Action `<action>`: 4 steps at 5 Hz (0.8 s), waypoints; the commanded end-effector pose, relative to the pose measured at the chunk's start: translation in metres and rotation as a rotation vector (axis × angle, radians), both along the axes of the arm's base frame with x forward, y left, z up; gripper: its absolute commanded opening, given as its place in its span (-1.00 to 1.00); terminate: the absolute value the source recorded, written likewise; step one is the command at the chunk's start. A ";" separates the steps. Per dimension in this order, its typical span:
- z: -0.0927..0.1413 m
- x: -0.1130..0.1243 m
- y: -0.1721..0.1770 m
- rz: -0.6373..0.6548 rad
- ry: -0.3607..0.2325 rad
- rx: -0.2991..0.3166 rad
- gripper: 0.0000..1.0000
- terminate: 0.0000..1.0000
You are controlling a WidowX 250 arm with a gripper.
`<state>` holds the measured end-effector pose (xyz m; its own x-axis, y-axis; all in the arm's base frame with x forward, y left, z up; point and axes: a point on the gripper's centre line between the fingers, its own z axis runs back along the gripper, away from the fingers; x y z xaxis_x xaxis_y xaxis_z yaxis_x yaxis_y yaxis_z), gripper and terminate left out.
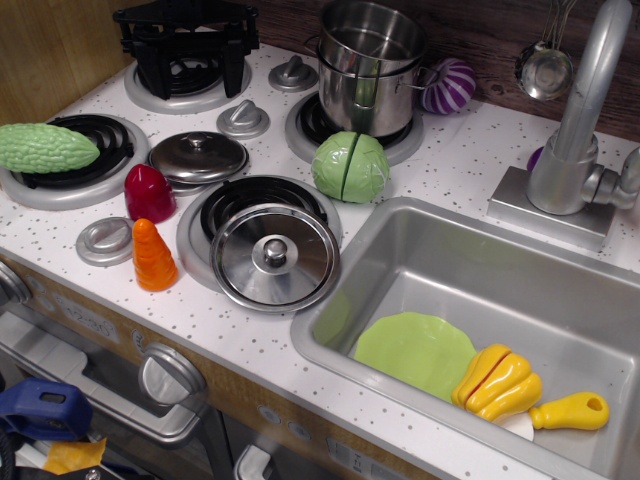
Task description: Put lid on stove
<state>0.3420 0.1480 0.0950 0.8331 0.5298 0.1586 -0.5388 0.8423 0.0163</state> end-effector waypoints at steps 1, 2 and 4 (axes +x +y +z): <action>0.000 0.000 0.000 0.000 0.000 0.000 1.00 -1.00; -0.008 0.007 0.006 -0.024 -0.012 -0.003 1.00 -1.00; -0.021 0.013 0.023 -0.074 -0.021 0.004 1.00 -1.00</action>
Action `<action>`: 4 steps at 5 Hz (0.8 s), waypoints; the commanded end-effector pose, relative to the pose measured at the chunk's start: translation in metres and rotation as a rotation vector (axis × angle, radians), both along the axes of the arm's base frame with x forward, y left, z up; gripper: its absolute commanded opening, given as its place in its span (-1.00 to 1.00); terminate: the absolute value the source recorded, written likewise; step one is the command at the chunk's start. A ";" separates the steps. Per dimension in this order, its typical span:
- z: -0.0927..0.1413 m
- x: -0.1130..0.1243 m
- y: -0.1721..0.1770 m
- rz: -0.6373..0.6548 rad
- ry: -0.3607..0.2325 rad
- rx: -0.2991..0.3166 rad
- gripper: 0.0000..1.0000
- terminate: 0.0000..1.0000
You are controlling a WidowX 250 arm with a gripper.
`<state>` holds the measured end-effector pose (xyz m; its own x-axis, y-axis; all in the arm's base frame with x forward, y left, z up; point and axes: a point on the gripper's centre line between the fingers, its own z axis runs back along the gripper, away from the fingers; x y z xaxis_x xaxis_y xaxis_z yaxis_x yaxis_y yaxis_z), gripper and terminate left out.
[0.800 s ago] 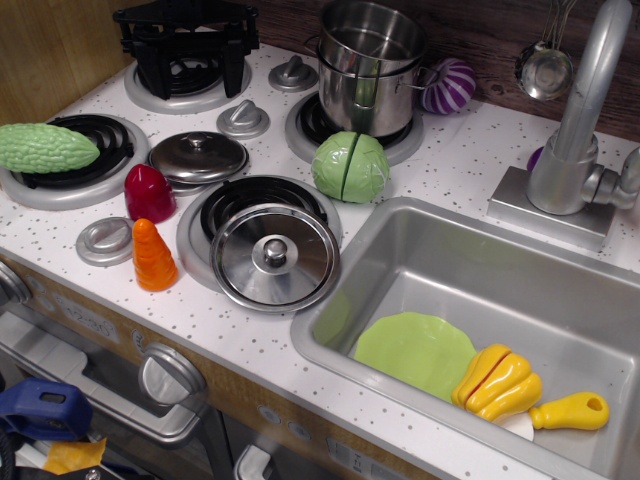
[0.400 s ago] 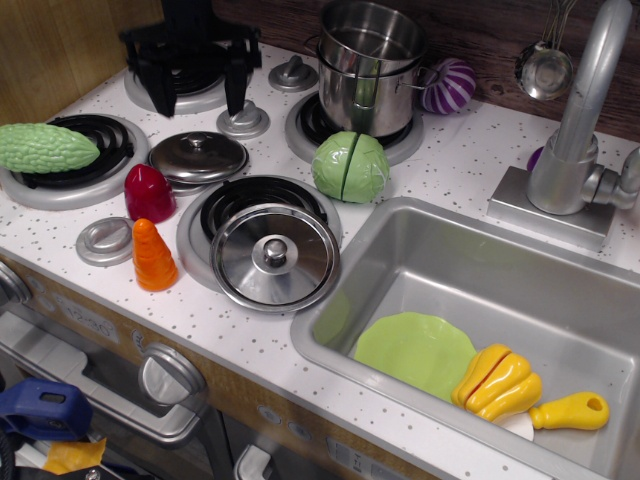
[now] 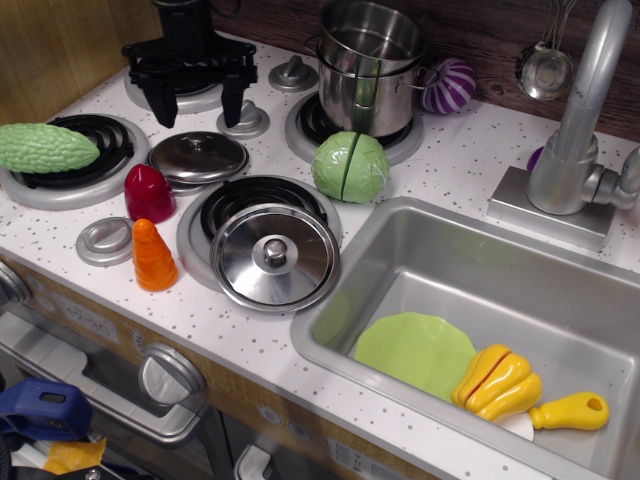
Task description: Put lid on stove
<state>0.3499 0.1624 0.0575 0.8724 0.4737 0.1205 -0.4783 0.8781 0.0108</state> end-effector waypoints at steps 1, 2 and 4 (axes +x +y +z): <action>0.007 0.003 0.015 -0.012 -0.061 0.008 1.00 -1.00; 0.000 0.004 0.023 -0.026 -0.071 -0.011 1.00 -1.00; -0.005 0.010 0.027 -0.034 -0.072 -0.016 1.00 -1.00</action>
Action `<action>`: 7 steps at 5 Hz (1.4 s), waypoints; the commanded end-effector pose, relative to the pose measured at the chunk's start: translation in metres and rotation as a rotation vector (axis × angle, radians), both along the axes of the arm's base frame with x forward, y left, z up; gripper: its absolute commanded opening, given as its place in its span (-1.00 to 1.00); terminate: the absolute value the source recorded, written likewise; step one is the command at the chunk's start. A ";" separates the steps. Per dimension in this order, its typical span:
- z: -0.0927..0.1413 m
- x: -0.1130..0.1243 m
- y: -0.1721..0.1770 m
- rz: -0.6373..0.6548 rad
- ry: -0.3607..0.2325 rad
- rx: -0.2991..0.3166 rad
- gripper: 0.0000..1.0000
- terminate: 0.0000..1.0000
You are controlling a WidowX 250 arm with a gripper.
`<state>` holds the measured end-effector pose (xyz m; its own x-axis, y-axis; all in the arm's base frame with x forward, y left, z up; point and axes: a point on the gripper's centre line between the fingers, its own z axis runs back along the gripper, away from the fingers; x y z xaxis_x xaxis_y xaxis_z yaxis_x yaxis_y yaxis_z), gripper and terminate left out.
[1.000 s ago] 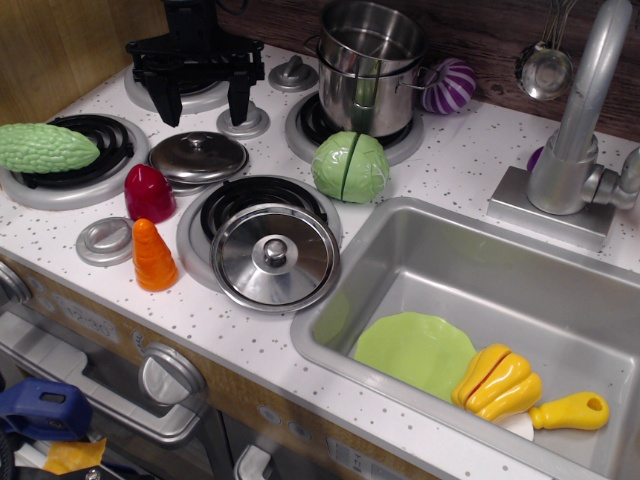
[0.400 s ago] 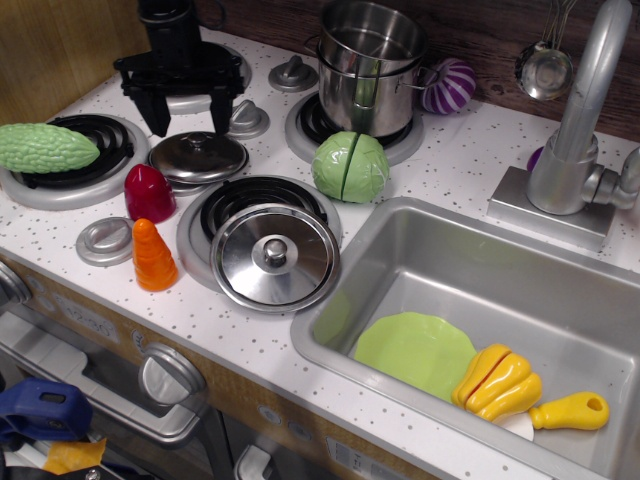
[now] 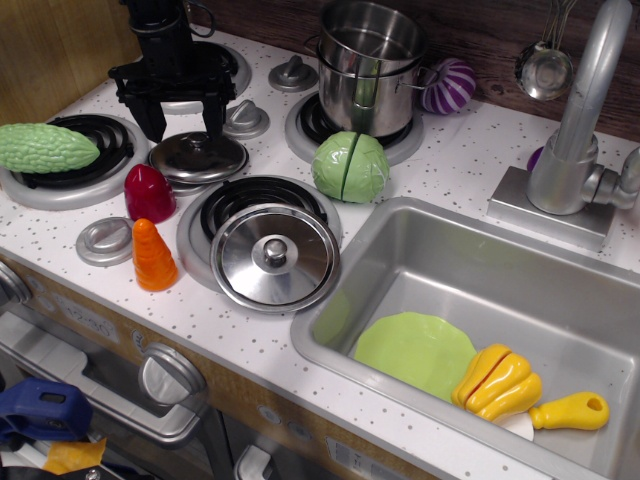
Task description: Put lid on stove
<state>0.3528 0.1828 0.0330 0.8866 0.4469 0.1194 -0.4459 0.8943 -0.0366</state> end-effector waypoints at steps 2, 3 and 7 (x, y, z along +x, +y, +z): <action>0.013 0.014 0.010 -0.019 -0.065 0.019 1.00 -1.00; 0.009 0.014 0.010 -0.019 -0.073 0.016 1.00 -1.00; 0.011 0.014 0.007 -0.017 -0.083 0.023 -1.00 -1.00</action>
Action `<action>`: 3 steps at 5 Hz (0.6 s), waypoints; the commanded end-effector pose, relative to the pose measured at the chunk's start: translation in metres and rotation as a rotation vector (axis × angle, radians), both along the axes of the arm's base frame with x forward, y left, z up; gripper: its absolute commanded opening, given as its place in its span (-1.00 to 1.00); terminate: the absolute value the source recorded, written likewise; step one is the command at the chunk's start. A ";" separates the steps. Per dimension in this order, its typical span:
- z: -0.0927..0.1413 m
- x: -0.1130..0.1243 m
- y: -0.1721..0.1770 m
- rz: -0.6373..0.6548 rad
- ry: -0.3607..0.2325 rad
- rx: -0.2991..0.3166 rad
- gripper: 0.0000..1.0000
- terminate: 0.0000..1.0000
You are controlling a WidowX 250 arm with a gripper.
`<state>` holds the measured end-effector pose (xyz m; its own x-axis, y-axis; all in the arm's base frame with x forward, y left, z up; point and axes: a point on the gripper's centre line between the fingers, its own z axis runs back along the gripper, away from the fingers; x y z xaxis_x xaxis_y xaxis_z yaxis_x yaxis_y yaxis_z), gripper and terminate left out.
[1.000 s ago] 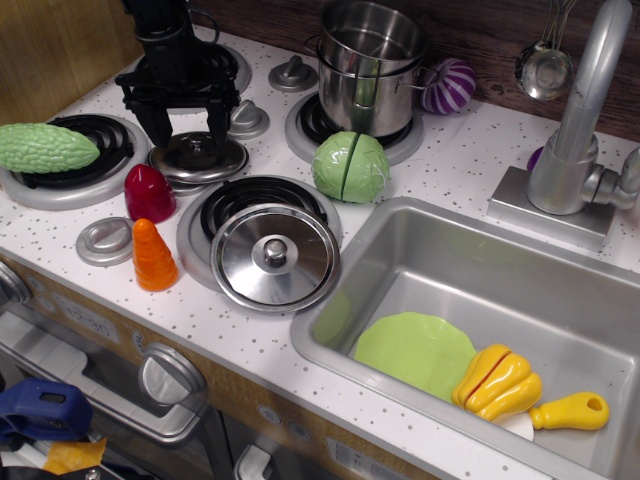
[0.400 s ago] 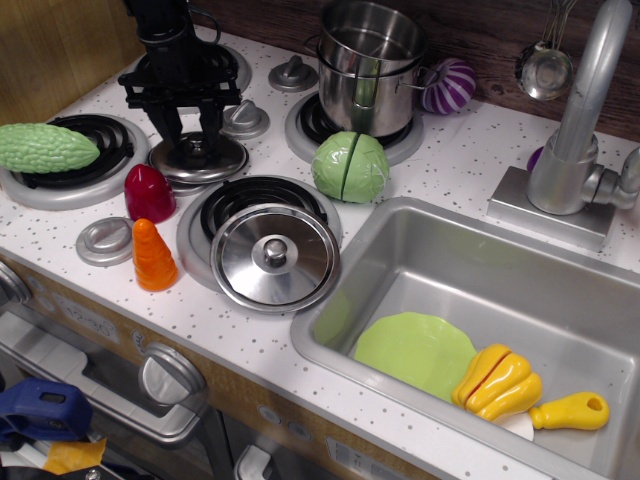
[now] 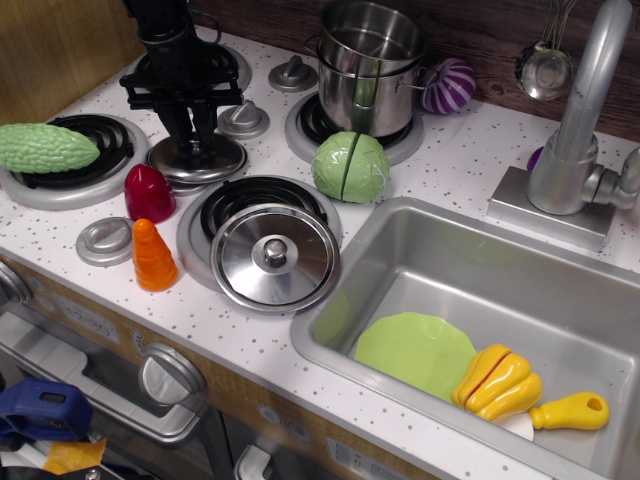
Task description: Put lid on stove
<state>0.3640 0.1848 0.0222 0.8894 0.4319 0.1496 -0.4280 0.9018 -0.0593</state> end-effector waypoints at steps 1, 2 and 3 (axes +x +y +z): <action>0.043 0.010 0.015 -0.031 -0.023 0.075 -1.00 -1.00; 0.063 0.016 0.026 -0.058 -0.004 0.117 -1.00 -1.00; 0.077 0.022 0.036 -0.078 -0.018 0.163 -1.00 -1.00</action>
<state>0.3921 0.2213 0.0781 0.9255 0.3063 0.2226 -0.3324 0.9388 0.0902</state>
